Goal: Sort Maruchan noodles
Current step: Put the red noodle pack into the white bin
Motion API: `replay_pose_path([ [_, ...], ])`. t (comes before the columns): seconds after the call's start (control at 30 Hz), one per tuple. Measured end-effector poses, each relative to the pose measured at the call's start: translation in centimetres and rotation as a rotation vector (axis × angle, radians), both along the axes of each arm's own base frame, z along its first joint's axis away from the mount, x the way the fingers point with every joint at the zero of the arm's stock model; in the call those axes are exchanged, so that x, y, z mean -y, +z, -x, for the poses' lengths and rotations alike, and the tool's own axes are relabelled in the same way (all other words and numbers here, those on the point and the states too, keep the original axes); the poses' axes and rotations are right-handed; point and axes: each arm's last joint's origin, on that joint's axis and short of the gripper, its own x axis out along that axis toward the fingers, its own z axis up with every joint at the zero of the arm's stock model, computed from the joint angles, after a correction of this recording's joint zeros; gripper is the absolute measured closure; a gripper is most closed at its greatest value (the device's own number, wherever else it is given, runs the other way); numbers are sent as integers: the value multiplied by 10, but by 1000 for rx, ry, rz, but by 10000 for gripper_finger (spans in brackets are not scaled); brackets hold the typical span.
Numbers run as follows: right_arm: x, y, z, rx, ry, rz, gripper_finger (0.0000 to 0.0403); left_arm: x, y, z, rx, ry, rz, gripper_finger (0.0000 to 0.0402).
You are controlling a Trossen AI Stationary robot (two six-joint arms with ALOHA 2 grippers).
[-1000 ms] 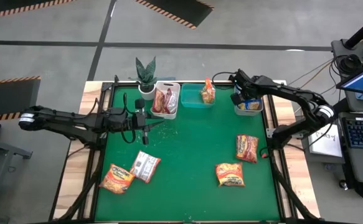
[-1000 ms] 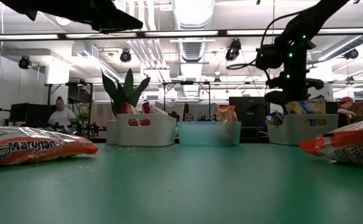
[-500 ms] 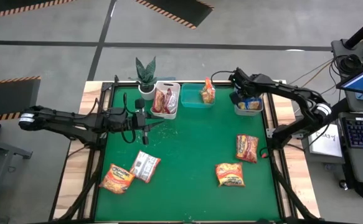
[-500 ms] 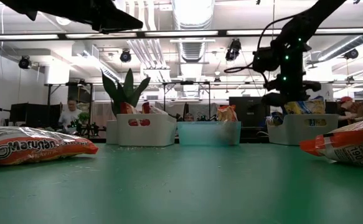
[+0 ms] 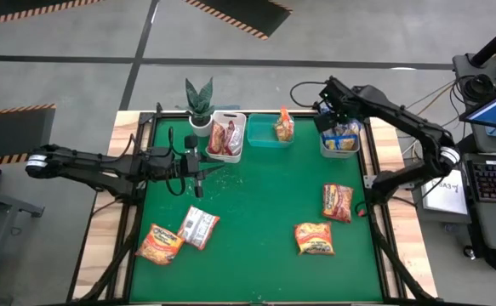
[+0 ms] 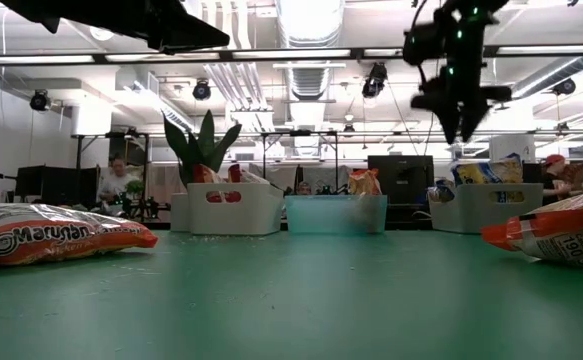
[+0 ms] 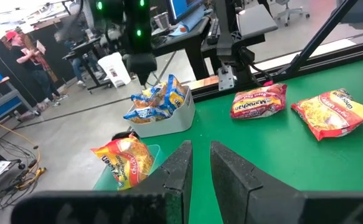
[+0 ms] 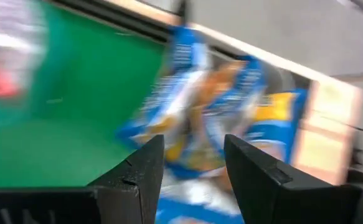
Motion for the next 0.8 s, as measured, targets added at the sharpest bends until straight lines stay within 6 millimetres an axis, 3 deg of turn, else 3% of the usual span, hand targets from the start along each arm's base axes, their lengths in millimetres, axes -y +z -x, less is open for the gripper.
replay_pose_path([
  [0.17, -27, 15, -16, 161, 112, -46, 255, 0, 0, 0, 0, 0, 0, 362],
  [0.33, -64, 15, -34, 202, 222, -72, 276, 0, 0, 0, 0, 0, 0, 362],
  [0.67, -136, -13, -61, 200, 358, -224, 343, 0, 0, 0, 3, 1, 12, 362],
  [0.8, -158, -33, -60, 182, 425, -413, 373, 0, 0, 0, 4, 2, 18, 362],
])
